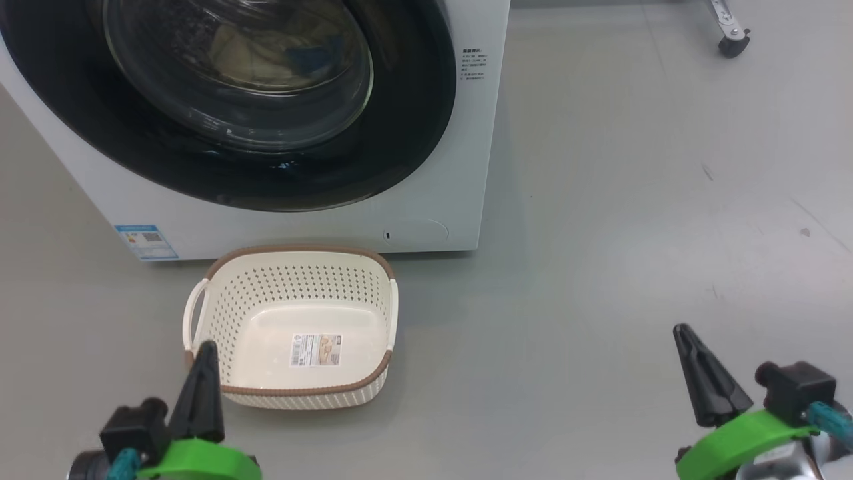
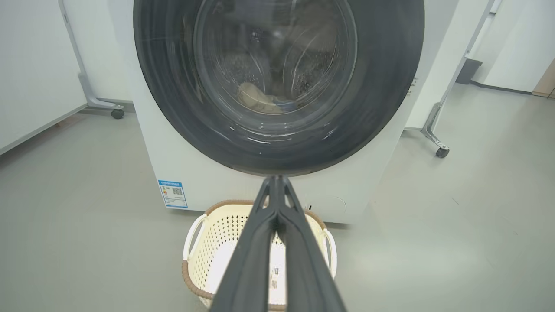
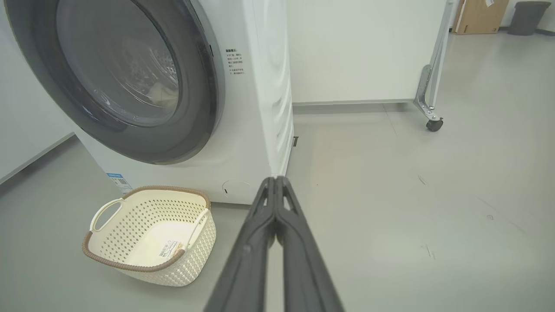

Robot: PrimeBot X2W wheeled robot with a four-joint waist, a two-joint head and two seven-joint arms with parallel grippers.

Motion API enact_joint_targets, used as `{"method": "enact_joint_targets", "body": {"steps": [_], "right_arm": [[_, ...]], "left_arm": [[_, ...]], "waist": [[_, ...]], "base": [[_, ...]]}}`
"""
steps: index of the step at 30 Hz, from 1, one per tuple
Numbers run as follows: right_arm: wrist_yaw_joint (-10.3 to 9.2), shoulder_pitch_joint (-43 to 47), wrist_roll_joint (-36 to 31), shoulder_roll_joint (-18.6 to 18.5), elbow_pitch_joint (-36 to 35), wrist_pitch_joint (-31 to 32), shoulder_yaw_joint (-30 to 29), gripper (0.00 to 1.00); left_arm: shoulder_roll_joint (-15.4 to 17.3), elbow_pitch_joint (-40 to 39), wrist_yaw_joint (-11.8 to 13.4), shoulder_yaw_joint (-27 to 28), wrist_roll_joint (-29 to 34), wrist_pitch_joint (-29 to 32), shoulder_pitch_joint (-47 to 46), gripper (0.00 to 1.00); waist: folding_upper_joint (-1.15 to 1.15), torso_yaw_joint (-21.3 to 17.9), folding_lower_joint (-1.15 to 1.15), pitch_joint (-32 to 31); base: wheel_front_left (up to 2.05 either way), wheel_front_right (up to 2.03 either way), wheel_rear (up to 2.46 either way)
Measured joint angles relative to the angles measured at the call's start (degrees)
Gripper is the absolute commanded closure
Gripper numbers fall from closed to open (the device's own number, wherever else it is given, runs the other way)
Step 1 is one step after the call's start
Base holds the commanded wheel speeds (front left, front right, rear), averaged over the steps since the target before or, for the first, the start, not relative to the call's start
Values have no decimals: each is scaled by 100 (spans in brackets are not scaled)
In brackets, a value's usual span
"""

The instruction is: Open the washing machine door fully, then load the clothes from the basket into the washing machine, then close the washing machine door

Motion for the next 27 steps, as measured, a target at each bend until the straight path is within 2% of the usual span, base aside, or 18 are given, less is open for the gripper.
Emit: {"method": "enact_joint_targets", "body": {"steps": [7, 27], "right_arm": [[0, 326, 40, 68, 698, 0, 90, 100], [0, 248, 1462, 62, 793, 127, 102, 100]], "left_arm": [[-226, 608, -1, -176, -54, 21, 509, 100], [-322, 622, -148, 94, -1203, 315, 495, 100]], "waist": [[0, 4, 0, -6], [0, 28, 0, -62]], "base": [[0, 0, 0], [0, 0, 0]]}}
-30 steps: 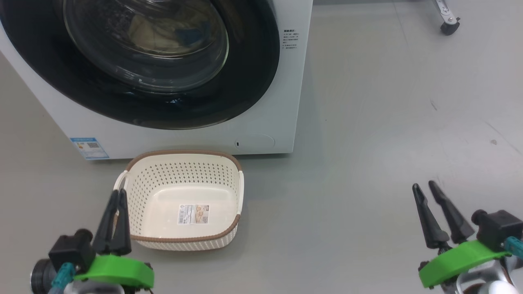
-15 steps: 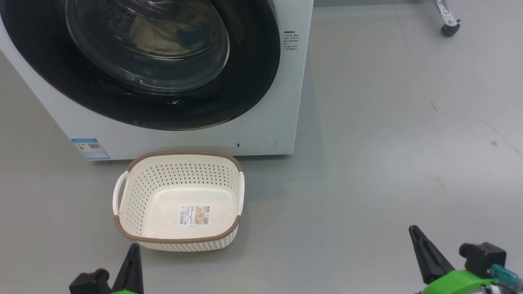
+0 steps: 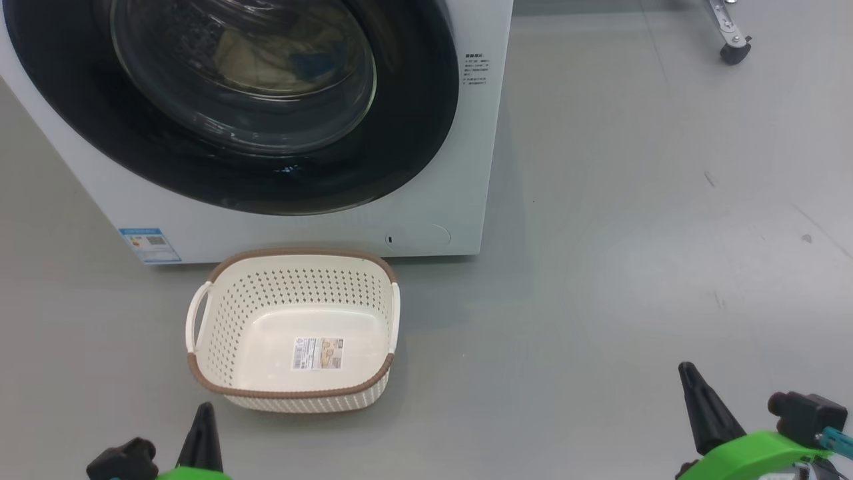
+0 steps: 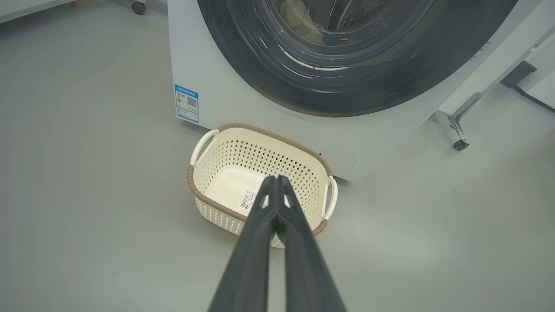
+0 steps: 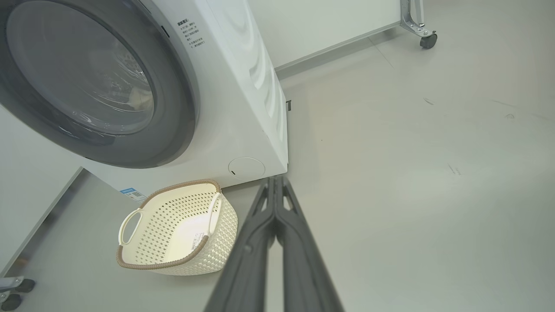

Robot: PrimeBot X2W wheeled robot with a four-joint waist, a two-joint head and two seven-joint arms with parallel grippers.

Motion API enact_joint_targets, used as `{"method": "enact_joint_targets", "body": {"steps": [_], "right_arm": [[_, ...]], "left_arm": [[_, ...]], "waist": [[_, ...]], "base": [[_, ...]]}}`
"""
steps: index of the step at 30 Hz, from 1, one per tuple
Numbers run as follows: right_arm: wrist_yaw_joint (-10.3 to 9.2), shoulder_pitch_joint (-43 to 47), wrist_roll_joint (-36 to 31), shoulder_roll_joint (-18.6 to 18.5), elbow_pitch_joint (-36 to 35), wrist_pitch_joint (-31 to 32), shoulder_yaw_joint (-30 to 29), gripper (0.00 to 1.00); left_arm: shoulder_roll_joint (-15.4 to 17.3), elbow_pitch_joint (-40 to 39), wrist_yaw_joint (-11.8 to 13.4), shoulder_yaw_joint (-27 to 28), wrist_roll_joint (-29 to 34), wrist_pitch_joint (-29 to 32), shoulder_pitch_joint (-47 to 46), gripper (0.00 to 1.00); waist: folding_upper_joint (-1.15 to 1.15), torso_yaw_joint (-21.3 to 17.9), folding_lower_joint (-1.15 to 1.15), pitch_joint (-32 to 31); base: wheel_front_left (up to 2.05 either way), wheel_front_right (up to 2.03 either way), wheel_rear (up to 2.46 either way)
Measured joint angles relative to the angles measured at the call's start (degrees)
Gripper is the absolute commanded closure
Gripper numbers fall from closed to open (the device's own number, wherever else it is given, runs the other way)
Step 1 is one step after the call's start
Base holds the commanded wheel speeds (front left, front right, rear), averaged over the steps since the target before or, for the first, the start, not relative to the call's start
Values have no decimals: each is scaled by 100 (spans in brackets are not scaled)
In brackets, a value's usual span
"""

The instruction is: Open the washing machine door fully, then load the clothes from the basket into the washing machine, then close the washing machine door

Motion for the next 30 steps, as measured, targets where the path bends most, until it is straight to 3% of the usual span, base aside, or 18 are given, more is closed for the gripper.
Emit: {"method": "enact_joint_targets", "body": {"steps": [30], "right_arm": [[0, -318, 2074, -53, 157, 235, -14, 100]], "left_arm": [[-177, 1, -182, 427, -1712, 468, -123, 100]], "waist": [[0, 36, 0, -82]], "base": [[0, 0, 0]]}}
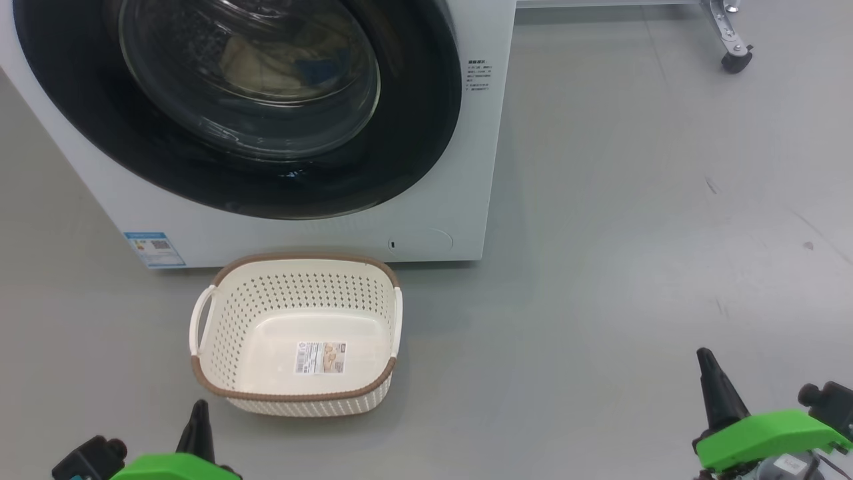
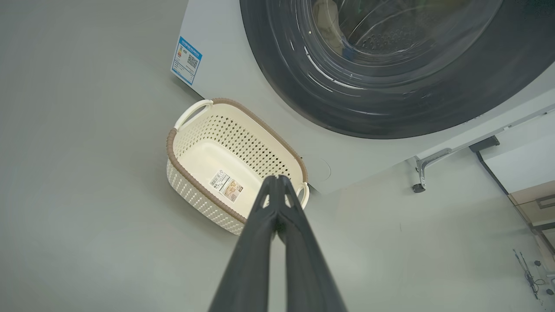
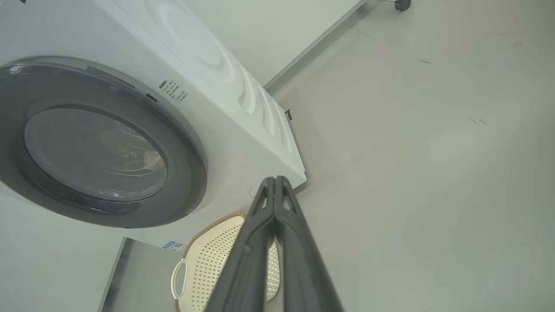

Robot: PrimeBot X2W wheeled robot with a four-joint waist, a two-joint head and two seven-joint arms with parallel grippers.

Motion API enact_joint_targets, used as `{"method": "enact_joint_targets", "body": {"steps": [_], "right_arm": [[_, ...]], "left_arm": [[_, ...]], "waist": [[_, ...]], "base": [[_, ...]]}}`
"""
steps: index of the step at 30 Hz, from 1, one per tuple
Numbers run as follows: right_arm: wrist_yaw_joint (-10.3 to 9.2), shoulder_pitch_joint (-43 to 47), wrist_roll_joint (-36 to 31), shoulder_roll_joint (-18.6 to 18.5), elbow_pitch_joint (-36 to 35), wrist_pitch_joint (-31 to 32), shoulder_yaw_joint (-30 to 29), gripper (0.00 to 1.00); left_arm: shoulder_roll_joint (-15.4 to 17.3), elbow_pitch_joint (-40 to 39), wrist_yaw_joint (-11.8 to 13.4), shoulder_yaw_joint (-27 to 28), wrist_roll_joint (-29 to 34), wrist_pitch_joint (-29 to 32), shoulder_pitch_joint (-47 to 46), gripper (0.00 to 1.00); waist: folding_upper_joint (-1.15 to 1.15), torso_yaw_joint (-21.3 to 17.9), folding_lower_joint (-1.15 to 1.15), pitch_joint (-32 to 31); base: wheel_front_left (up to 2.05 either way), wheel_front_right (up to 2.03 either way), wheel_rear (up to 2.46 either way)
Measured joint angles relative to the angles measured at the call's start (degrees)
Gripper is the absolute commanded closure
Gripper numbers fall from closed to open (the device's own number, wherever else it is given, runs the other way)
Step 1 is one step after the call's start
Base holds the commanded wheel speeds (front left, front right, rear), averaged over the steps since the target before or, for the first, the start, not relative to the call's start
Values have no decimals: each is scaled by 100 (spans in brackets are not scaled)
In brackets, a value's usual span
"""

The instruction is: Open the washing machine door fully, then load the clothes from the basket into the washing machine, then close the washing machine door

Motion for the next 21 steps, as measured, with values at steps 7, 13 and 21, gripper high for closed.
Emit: {"method": "enact_joint_targets", "body": {"steps": [7, 13, 21], "right_arm": [[-1, -54, 489, -11, 51, 59, -9, 100], [-1, -126, 888, -19, 76, 121, -20, 100], [-1, -219, 1434, -34, 121, 199, -46, 100]], "left_arm": [[-42, 0, -71, 129, -402, 114, -14, 100], [-82, 1, -82, 193, -744, 179, -55, 100], [-125, 1, -164, 336, -1203, 313, -113, 100]], "waist": [[0, 9, 0, -20], [0, 16, 0, -36], [0, 26, 0, -58]], "base": [[0, 0, 0], [0, 0, 0], [0, 0, 0]]}}
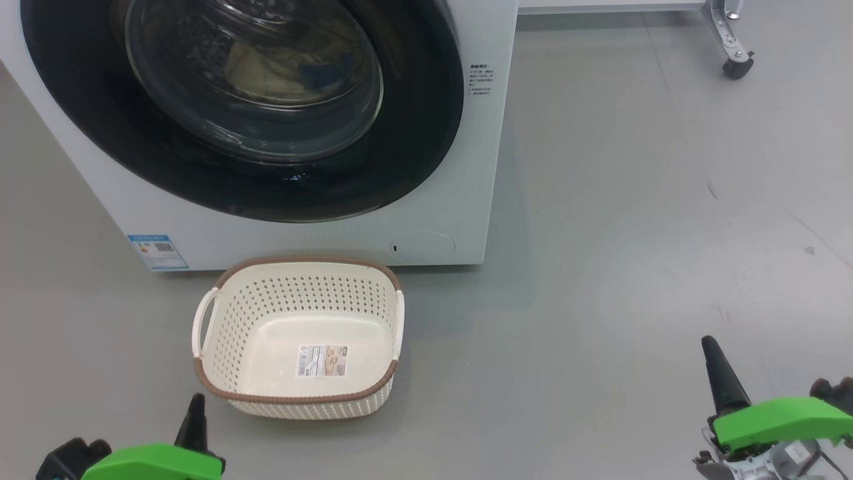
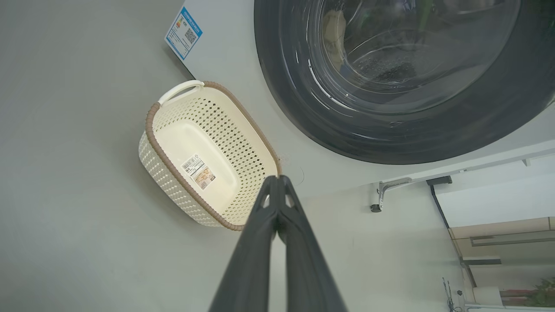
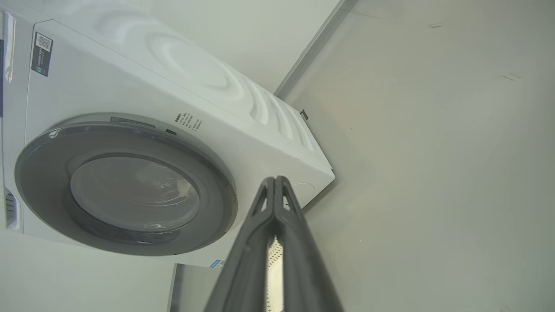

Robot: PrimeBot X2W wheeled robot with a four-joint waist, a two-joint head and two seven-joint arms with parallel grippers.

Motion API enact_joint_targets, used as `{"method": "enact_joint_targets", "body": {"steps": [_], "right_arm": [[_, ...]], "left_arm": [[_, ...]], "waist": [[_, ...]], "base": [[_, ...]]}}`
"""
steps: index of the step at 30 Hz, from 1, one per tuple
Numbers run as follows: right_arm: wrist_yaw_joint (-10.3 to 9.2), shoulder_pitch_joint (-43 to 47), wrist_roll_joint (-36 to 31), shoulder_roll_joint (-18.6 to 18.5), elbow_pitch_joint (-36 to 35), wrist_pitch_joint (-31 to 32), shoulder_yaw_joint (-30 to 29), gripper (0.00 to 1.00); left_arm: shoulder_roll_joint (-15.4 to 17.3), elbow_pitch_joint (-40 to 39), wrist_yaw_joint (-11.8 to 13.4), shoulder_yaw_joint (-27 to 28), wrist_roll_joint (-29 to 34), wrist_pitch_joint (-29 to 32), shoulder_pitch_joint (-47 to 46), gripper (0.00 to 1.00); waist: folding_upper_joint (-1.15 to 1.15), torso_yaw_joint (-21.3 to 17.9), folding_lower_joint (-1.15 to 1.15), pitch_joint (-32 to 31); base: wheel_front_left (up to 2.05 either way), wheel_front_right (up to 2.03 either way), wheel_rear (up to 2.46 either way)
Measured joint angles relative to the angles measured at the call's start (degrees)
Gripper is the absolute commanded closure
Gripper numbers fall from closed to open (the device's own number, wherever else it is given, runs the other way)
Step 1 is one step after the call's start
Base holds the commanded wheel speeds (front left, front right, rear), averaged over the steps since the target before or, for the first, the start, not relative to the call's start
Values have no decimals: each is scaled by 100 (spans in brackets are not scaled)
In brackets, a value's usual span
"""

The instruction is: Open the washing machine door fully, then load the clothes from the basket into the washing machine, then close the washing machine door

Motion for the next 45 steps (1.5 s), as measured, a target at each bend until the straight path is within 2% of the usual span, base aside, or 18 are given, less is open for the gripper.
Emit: {"method": "enact_joint_targets", "body": {"steps": [45], "right_arm": [[-3, -467, 2937, -63, 268, 433, -169, 100]], "left_arm": [[-277, 9, -275, 662, -2482, 670, -202, 100]], "waist": [[0, 53, 0, -120]], "base": [[0, 0, 0]]}}
